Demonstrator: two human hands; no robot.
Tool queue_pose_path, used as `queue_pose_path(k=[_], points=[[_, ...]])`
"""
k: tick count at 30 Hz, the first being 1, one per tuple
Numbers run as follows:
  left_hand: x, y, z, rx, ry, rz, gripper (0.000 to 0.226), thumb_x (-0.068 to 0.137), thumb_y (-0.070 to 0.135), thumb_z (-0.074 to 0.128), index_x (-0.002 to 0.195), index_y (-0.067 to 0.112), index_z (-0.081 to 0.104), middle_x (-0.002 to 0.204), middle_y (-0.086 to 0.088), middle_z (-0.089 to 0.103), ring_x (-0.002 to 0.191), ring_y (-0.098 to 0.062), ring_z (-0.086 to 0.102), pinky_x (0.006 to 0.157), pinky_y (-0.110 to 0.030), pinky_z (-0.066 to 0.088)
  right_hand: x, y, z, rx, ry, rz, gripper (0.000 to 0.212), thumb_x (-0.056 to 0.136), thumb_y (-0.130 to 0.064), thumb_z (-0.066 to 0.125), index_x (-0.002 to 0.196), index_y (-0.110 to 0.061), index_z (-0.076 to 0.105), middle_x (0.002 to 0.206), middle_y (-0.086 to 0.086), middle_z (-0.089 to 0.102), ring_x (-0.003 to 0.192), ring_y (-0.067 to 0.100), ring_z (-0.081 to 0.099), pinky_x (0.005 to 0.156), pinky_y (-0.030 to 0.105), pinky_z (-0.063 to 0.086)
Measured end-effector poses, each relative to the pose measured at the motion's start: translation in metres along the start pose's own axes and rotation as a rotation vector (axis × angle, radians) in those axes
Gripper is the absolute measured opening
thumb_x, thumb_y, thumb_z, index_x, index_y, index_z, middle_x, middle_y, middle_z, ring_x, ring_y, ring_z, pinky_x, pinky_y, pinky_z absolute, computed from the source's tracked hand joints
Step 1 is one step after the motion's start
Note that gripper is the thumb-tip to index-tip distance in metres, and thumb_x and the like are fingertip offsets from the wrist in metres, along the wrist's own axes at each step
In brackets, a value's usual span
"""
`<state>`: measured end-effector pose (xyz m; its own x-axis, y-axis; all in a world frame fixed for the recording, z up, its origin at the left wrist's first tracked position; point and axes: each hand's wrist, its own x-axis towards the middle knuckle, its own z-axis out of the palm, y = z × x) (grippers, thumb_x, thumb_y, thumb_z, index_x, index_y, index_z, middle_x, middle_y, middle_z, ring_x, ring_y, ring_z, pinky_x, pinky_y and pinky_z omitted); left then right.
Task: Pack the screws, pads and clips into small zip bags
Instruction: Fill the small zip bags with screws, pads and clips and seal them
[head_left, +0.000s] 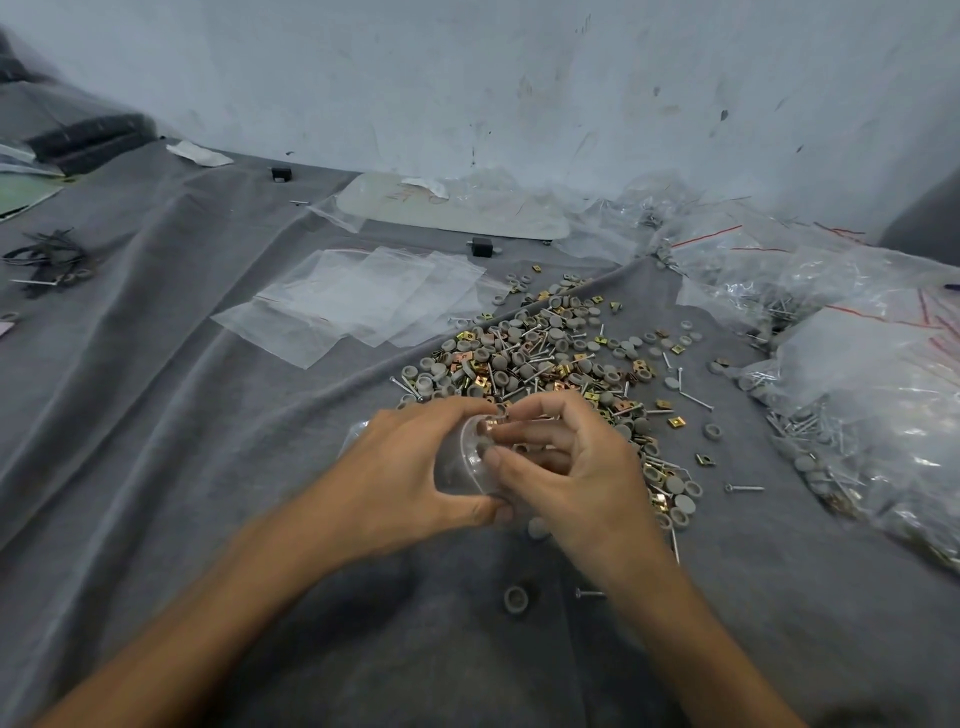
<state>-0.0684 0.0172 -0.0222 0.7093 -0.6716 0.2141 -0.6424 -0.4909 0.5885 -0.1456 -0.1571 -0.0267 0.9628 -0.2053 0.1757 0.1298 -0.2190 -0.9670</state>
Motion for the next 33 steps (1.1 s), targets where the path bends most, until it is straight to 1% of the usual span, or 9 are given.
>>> queue_pose_path(k=[2, 4, 6, 10, 13, 18, 22, 29, 33], points=[[-0.001, -0.001, -0.001, 0.013, -0.004, -0.003, 0.087, 0.066, 0.083, 0.065, 0.139, 0.040, 0.048, 0.138, 0.023, 0.055, 0.126, 0.002, 0.049, 0.110, -0.037, 0.041, 0.002, -0.005, -0.010, -0.031, 0.049, -0.029, 0.021, 0.090, -0.014, 0.076, 0.097, -0.031, 0.066, 0.096, -0.007, 0.076, 0.078, 0.013, 0.075, 0.053, 0.035, 0.060], [-0.001, -0.002, -0.003, 0.029, -0.003, -0.021, 0.089, 0.067, 0.085, 0.063, 0.142, 0.042, 0.043, 0.144, 0.023, 0.050, 0.131, 0.002, 0.043, 0.113, -0.037, 0.037, 0.004, -0.008, -0.025, -0.115, 0.035, -0.064, 0.012, 0.093, -0.016, 0.072, 0.094, -0.027, 0.070, 0.083, -0.003, 0.073, 0.065, 0.013, 0.069, 0.052, 0.032, 0.057], [-0.002, -0.003, -0.005, 0.036, 0.010, -0.031, 0.089, 0.066, 0.086, 0.062, 0.142, 0.044, 0.042, 0.145, 0.024, 0.049, 0.132, 0.003, 0.041, 0.114, -0.036, 0.036, 0.003, -0.009, -0.038, -0.286, -0.114, -0.037, 0.012, 0.095, -0.019, 0.069, 0.094, -0.030, 0.072, 0.077, -0.006, 0.070, 0.059, 0.014, 0.063, 0.050, 0.029, 0.054], [-0.001, -0.003, -0.007, 0.038, 0.014, -0.037, 0.090, 0.066, 0.085, 0.063, 0.143, 0.043, 0.043, 0.145, 0.025, 0.049, 0.134, 0.001, 0.042, 0.114, -0.036, 0.035, -0.006, -0.007, -0.044, -0.718, -0.422, -0.029, 0.016, 0.094, -0.020, 0.067, 0.103, -0.032, 0.072, 0.091, -0.013, 0.071, 0.083, 0.004, 0.065, 0.074, 0.023, 0.051], [-0.001, -0.005, -0.006, 0.038, 0.023, -0.037, 0.089, 0.067, 0.084, 0.063, 0.143, 0.045, 0.042, 0.146, 0.026, 0.048, 0.135, 0.003, 0.040, 0.112, -0.030, 0.033, -0.012, -0.008, -0.038, -0.921, -0.427, -0.119, 0.015, 0.095, -0.029, 0.061, 0.107, -0.034, 0.067, 0.097, -0.018, 0.065, 0.092, 0.001, 0.058, 0.083, 0.027, 0.048], [0.000, -0.005, -0.006, 0.046, 0.022, -0.042, 0.088, 0.067, 0.083, 0.063, 0.143, 0.043, 0.043, 0.144, 0.026, 0.049, 0.133, 0.004, 0.040, 0.113, -0.033, 0.034, -0.018, -0.016, -0.035, -0.855, -0.541, -0.124, 0.032, 0.084, -0.051, 0.071, 0.108, -0.031, 0.067, 0.099, -0.019, 0.058, 0.097, -0.002, 0.054, 0.081, 0.015, 0.043], [-0.001, -0.005, -0.004, 0.040, 0.014, -0.039, 0.086, 0.067, 0.082, 0.064, 0.141, 0.044, 0.043, 0.143, 0.027, 0.049, 0.131, 0.007, 0.039, 0.114, -0.035, 0.034, -0.019, -0.017, -0.031, -0.814, -0.667, -0.082, 0.028, 0.084, -0.039, 0.078, 0.110, -0.031, 0.071, 0.102, -0.020, 0.052, 0.094, -0.008, 0.052, 0.078, 0.005, 0.036], [0.000, -0.008, -0.002, 0.055, -0.010, -0.054, 0.089, 0.067, 0.086, 0.061, 0.143, 0.046, 0.040, 0.145, 0.029, 0.045, 0.134, 0.004, 0.037, 0.116, -0.039, 0.032, -0.019, -0.013, -0.030, -0.789, -0.590, -0.103, 0.010, 0.083, -0.027, 0.071, 0.089, -0.027, 0.062, 0.093, -0.014, 0.053, 0.088, 0.002, 0.055, 0.074, 0.014, 0.044], [0.000, -0.008, -0.002, 0.055, -0.006, -0.040, 0.091, 0.065, 0.090, 0.057, 0.142, 0.045, 0.042, 0.144, 0.028, 0.047, 0.132, 0.005, 0.037, 0.115, -0.037, 0.032, -0.011, -0.010, -0.036, -0.671, -0.421, -0.090, 0.013, 0.083, -0.022, 0.076, 0.085, -0.027, 0.065, 0.087, -0.013, 0.063, 0.082, 0.005, 0.063, 0.073, 0.025, 0.053]])
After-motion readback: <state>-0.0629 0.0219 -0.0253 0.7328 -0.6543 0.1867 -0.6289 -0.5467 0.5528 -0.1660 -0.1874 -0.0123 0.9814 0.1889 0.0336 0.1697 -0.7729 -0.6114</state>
